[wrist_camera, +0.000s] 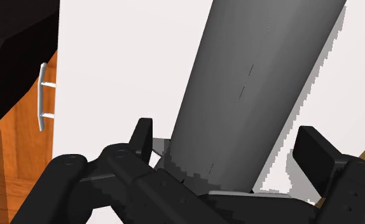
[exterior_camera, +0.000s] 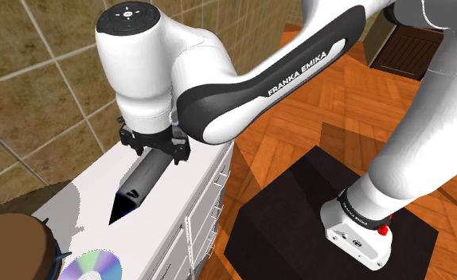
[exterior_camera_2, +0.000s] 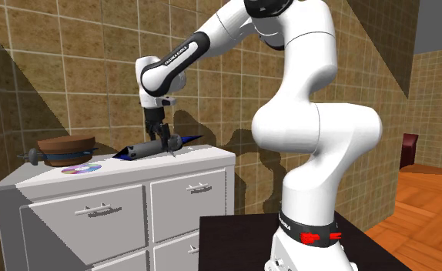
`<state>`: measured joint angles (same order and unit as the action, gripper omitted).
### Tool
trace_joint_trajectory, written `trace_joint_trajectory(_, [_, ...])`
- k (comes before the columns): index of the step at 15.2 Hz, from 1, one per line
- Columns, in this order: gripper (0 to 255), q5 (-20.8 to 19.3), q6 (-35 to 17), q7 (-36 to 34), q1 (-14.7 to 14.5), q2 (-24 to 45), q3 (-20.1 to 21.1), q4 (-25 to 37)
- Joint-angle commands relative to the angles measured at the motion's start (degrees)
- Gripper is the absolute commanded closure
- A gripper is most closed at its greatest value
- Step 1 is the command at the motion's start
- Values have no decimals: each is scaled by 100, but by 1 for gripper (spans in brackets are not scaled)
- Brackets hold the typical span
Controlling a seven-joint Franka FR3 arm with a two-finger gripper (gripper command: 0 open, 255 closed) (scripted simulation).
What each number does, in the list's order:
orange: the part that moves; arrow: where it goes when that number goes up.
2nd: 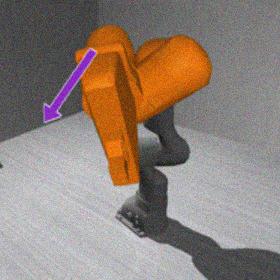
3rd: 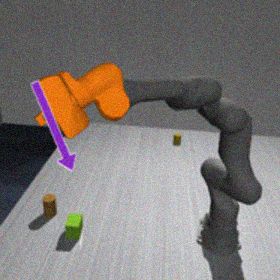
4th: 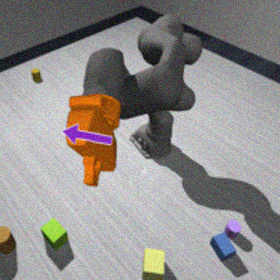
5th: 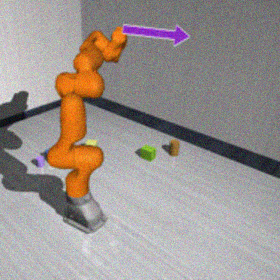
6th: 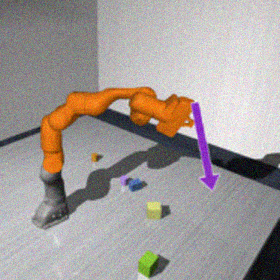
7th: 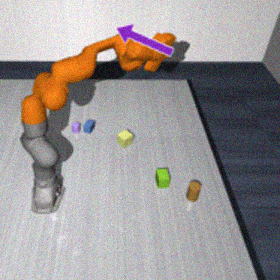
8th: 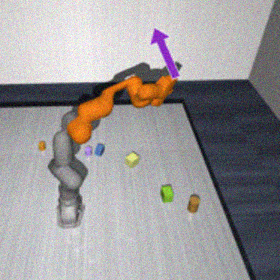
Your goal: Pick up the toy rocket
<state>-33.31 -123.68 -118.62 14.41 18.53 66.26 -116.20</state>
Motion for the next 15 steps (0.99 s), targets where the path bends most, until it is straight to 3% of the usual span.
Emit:
trace_joint_trajectory(1, [255, -19, -19, -20, -13, 11, -12, -16])
trace_joint_trajectory(10, [255, -26, -17, -15, -14, 19, -19, -8])
trace_joint_trajectory(15, [255, 312, 219, 242, 222, -233, 238, 144])
